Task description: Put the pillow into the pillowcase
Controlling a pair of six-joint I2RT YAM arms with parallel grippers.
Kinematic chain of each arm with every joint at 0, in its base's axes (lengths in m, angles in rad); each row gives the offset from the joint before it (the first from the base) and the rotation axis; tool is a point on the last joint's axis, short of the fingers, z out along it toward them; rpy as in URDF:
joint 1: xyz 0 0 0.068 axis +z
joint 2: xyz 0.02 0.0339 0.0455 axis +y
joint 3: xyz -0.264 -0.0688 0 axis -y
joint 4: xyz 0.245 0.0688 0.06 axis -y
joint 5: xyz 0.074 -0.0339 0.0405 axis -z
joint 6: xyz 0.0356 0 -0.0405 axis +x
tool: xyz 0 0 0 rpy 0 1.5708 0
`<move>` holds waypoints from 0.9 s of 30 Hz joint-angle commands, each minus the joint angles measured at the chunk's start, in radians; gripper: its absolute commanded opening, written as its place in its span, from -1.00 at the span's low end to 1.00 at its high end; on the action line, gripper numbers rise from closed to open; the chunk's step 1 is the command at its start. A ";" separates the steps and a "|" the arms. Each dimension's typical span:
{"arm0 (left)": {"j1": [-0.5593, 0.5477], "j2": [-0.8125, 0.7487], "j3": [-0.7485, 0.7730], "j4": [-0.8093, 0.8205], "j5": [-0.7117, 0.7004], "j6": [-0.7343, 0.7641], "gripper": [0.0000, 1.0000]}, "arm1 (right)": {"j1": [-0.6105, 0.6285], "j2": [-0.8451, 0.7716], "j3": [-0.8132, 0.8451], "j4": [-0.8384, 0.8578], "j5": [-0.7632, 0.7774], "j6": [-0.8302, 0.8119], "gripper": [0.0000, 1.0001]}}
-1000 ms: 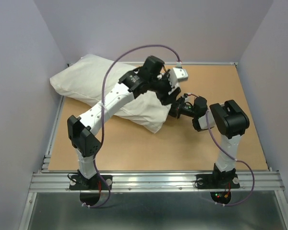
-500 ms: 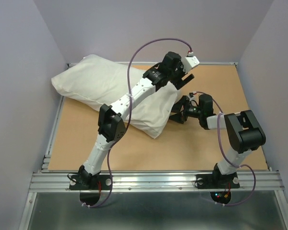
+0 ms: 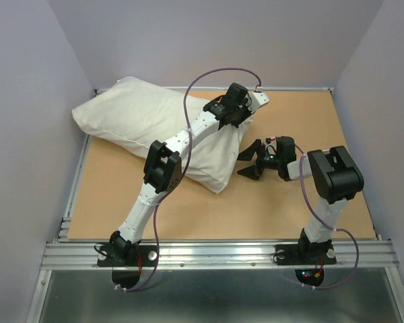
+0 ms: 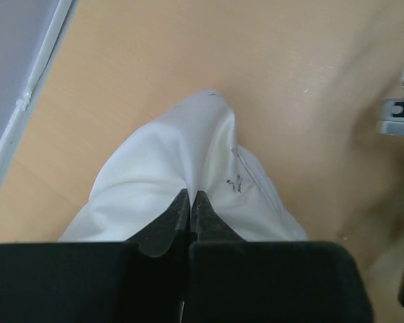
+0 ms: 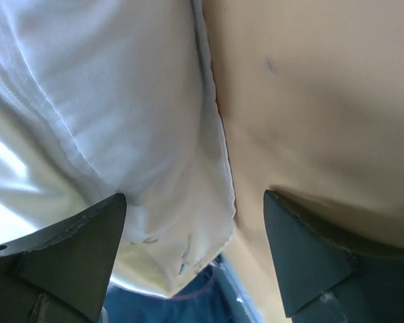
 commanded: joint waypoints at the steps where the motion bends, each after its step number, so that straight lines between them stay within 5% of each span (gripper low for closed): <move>1: 0.006 -0.124 0.055 0.025 0.183 -0.003 -0.98 | 0.065 0.083 0.094 0.196 -0.007 0.115 0.73; 4: -0.005 -0.188 0.063 0.065 0.323 -0.038 -1.00 | 0.124 0.160 0.173 0.297 0.002 0.193 0.60; 11: -0.092 -0.352 0.115 0.254 0.470 -0.129 -1.00 | 0.116 0.292 0.427 0.398 0.053 0.257 -0.45; 12: -0.110 -0.412 0.117 0.284 0.458 -0.083 -1.00 | 0.076 0.301 0.465 0.397 0.056 0.247 -0.74; 14: -0.163 -0.546 0.033 0.339 0.412 0.006 -1.00 | 0.008 0.311 0.595 0.386 0.035 0.219 -0.99; 18: -0.181 -0.788 -0.256 0.359 0.370 0.029 -1.00 | -0.064 0.300 0.818 0.261 -0.066 0.066 -0.99; 20: -0.180 -0.873 -0.427 0.303 0.340 0.051 -1.00 | -0.086 0.233 0.888 0.062 -0.113 -0.192 -0.99; 22: -0.180 -1.012 -0.634 0.222 0.344 0.100 -1.00 | -0.072 0.164 0.954 -0.260 -0.121 -0.646 -0.99; 24: -0.180 -1.151 -0.868 0.170 0.361 0.147 -1.00 | -0.037 0.033 0.877 -0.392 -0.040 -1.045 -0.99; 27: -0.181 -1.250 -1.052 0.066 0.367 0.202 -0.82 | -0.003 -0.090 0.772 -0.468 0.064 -1.368 -0.99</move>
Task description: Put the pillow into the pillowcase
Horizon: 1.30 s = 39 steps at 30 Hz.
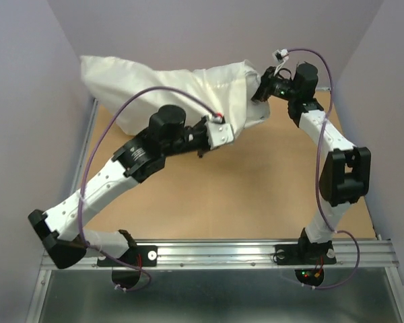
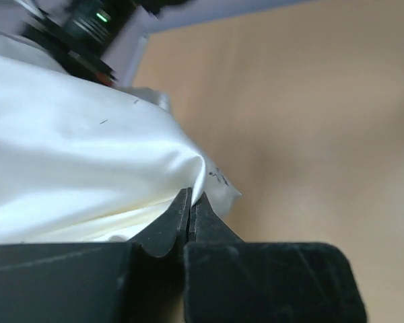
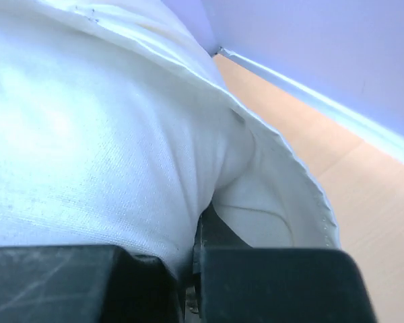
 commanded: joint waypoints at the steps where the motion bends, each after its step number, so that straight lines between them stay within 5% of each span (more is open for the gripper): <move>1: -0.036 -0.117 -0.265 -0.112 0.077 0.086 -0.25 | 0.081 -0.130 -0.139 -0.320 0.157 -0.812 -0.95; 4: -0.036 -0.148 -0.316 -0.087 -0.015 0.008 0.61 | 0.129 -0.239 -0.274 -0.356 0.271 -1.095 -0.74; 7: -0.030 -0.187 -0.299 -0.057 -0.072 -0.049 0.74 | 0.150 -0.358 -0.518 -0.292 0.332 -1.457 -0.68; 9: -0.030 -0.208 -0.281 -0.077 -0.083 -0.089 0.74 | 0.150 -0.410 -0.598 -0.259 0.351 -1.526 -0.63; 10: -0.029 -0.214 -0.272 -0.088 -0.093 -0.101 0.86 | 0.149 -0.455 -0.627 -0.255 0.357 -1.596 -0.52; 11: -0.030 -0.225 -0.253 -0.097 -0.113 -0.112 0.95 | 0.149 -0.478 -0.688 -0.255 0.366 -1.619 0.02; 12: -0.030 -0.225 -0.242 -0.122 -0.124 -0.124 0.96 | 0.149 -0.499 -0.710 -0.255 0.401 -1.639 0.30; 15: -0.027 -0.199 -0.196 -0.148 -0.191 -0.141 0.96 | 0.143 -0.564 -0.769 -0.259 0.463 -1.633 0.49; 24: 0.039 0.121 0.017 -0.169 -0.236 -0.232 0.93 | 0.060 -0.575 -0.648 -0.560 0.593 -1.210 0.54; 31: 0.050 0.382 0.325 -0.271 -0.166 -0.296 0.74 | 0.017 -0.408 -0.439 -0.800 0.449 -0.719 0.29; 39: 0.048 0.459 0.322 -0.215 -0.018 -0.315 0.33 | -0.048 -0.185 -0.328 -0.839 0.158 -0.287 -0.06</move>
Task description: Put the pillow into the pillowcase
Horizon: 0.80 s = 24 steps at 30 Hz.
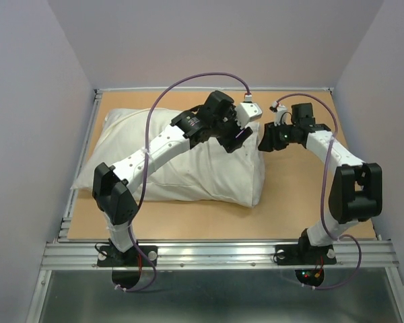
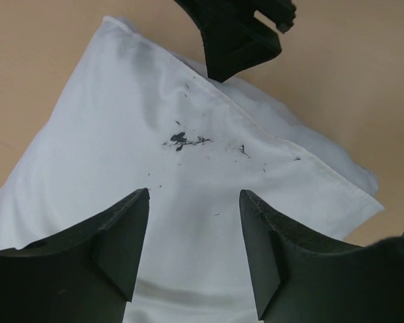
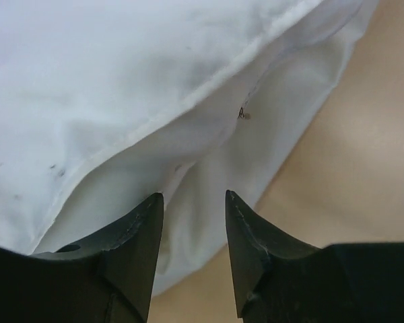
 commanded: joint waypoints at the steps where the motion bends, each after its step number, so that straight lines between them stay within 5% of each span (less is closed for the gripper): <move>1: 0.000 -0.004 0.056 0.038 0.103 -0.046 0.21 | -0.031 0.109 0.047 -0.042 -0.246 0.310 -0.10; 6: 0.000 -0.023 0.043 0.044 0.131 -0.090 0.04 | 0.002 0.158 -0.036 0.298 -0.387 0.661 -0.11; 12: -0.006 0.003 0.059 0.012 -0.005 -0.170 0.63 | 0.096 0.200 -0.027 0.622 -0.385 0.988 -0.11; 13: -0.006 0.004 0.059 0.013 -0.024 -0.181 0.96 | 0.095 0.198 -0.033 0.639 -0.381 1.012 -0.10; 18: -0.015 0.001 0.026 0.046 -0.178 -0.250 0.97 | 0.095 0.146 -0.165 0.850 -0.434 1.221 -0.17; 24: -0.042 0.041 -0.013 0.064 -0.398 -0.300 0.97 | 0.027 0.092 -0.263 0.684 -0.375 1.094 -0.58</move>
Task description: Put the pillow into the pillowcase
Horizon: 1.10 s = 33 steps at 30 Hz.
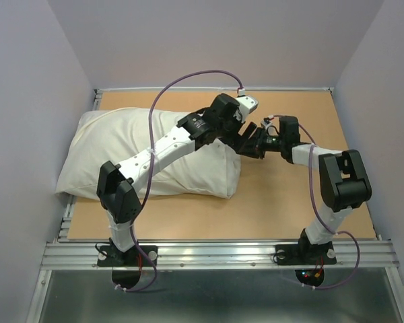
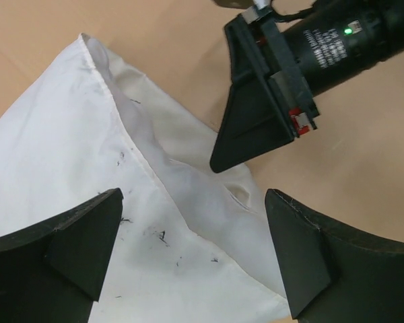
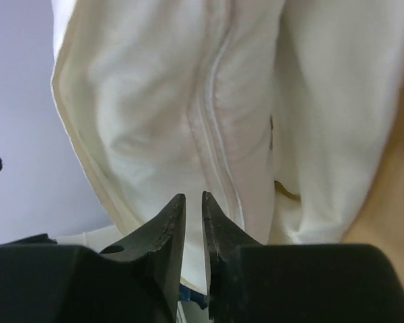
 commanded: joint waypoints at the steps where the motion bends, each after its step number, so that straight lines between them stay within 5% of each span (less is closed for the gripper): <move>1: -0.023 0.027 -0.021 0.041 -0.200 -0.055 0.97 | -0.067 -0.077 -0.042 -0.048 0.043 -0.049 -0.57; 5: -0.031 0.087 0.010 0.042 -0.343 -0.040 0.98 | -0.060 -0.072 -0.008 -0.130 0.152 -0.122 -0.34; 18: -0.011 0.302 0.067 -0.008 -0.484 -0.037 0.97 | 0.034 0.193 0.129 -0.145 0.243 -0.088 -0.39; 21: 0.015 0.306 0.053 -0.016 -0.455 -0.025 0.62 | 0.035 0.213 0.121 -0.190 0.278 -0.123 -0.39; 23: 0.044 0.300 0.067 -0.031 -0.365 -0.013 -0.29 | 0.037 0.230 0.130 -0.213 0.292 -0.140 -0.38; 26: 0.078 0.277 0.114 -0.063 -0.122 0.039 -1.00 | 0.040 0.239 0.171 -0.282 0.304 -0.201 -0.38; 28: 0.139 0.211 0.117 -0.074 0.122 0.091 -1.00 | 0.040 0.223 0.221 -0.312 0.317 -0.241 -0.38; 29: 0.170 0.178 0.087 -0.061 0.378 0.098 -1.00 | 0.038 0.215 0.234 -0.344 0.333 -0.273 -0.37; 33: 0.267 0.020 -0.016 0.071 0.704 0.070 -1.00 | 0.041 0.147 0.287 -0.368 0.372 -0.322 -0.28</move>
